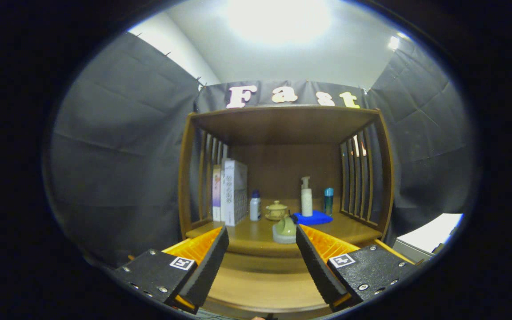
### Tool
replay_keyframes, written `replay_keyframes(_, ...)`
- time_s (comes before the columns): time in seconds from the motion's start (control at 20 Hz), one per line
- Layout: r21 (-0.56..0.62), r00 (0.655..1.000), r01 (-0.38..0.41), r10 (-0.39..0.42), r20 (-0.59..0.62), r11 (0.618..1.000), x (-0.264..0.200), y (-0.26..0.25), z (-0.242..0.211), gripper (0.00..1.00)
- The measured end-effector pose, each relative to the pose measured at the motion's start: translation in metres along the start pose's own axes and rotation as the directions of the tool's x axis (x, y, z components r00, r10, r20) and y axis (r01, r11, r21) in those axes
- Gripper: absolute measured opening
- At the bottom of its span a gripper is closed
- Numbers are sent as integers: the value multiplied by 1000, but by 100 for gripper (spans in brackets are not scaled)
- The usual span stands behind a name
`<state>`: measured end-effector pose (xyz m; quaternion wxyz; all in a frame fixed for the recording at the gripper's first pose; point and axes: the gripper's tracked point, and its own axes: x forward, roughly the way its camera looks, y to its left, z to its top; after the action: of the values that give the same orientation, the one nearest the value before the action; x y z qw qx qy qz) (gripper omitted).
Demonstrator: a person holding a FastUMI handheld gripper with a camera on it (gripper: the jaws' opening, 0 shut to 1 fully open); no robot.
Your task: Pull open the drawer, take out the items inside it, and place them on the countertop above the cabinet.
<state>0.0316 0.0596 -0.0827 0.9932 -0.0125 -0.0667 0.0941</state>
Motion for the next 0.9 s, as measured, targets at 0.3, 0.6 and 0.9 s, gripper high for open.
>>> replay_keyframes(0.3, -41, 992, -75, 70, -106, 996, -58, 34, -63, 95)
replay_keyframes(0.6, -37, 978, -5, -2, -209, 999, -72, 23, -104, 95)
replay_keyframes(0.9, 12, 949, 126, -117, -292, 992, -69, -2, -133, 94)
